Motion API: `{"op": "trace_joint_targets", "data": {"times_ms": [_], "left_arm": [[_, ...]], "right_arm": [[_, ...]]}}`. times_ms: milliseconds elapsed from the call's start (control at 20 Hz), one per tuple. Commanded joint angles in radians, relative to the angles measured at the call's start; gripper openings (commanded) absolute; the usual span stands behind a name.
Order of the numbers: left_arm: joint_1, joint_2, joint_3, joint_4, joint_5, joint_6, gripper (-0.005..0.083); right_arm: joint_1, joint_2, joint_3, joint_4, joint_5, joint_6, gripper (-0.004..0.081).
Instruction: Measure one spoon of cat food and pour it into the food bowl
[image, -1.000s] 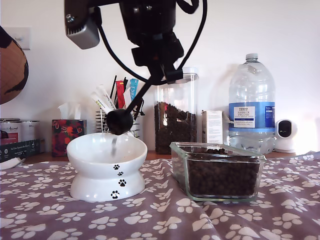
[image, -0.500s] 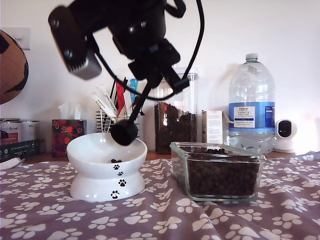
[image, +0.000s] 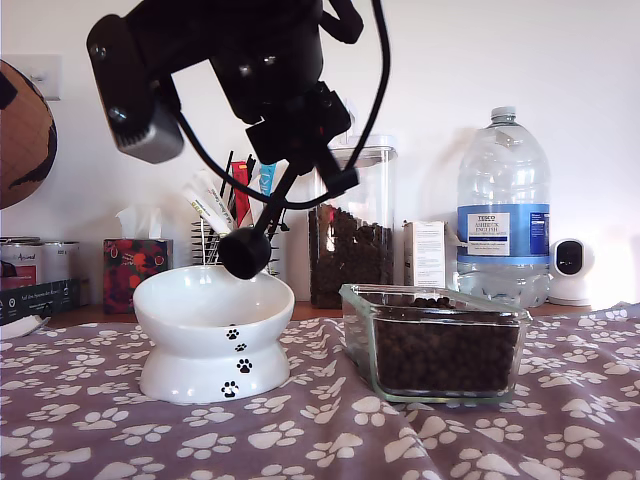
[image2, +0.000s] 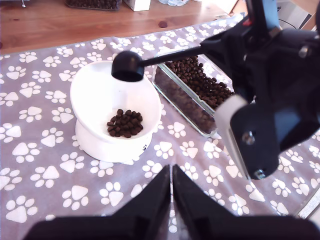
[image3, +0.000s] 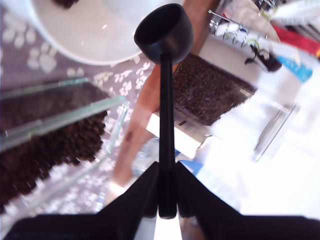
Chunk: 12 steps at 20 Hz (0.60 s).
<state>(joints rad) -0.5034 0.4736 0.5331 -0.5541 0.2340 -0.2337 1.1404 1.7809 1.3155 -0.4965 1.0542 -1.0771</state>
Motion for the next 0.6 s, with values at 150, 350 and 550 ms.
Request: {"op": "trace_joint_targets", "data": {"times_ms": [150,350,550], "left_arm": [[-0.003,0.002,-0.022,0.010,0.000,-0.002,-0.0019],[-0.003,0.002,-0.022,0.076,0.001,0.007,-0.0019],[-0.003,0.004,-0.022,0.179,0.032,0.070,-0.0019]], "right_arm": [[0.005,-0.105,0.007,-0.121,-0.131,0.491,-0.0013],[-0.045,-0.277,0.007,-0.259,-0.473,0.956,-0.0013],[-0.177,-0.444,0.007,-0.280,-0.628,1.219,-0.0013]]}}
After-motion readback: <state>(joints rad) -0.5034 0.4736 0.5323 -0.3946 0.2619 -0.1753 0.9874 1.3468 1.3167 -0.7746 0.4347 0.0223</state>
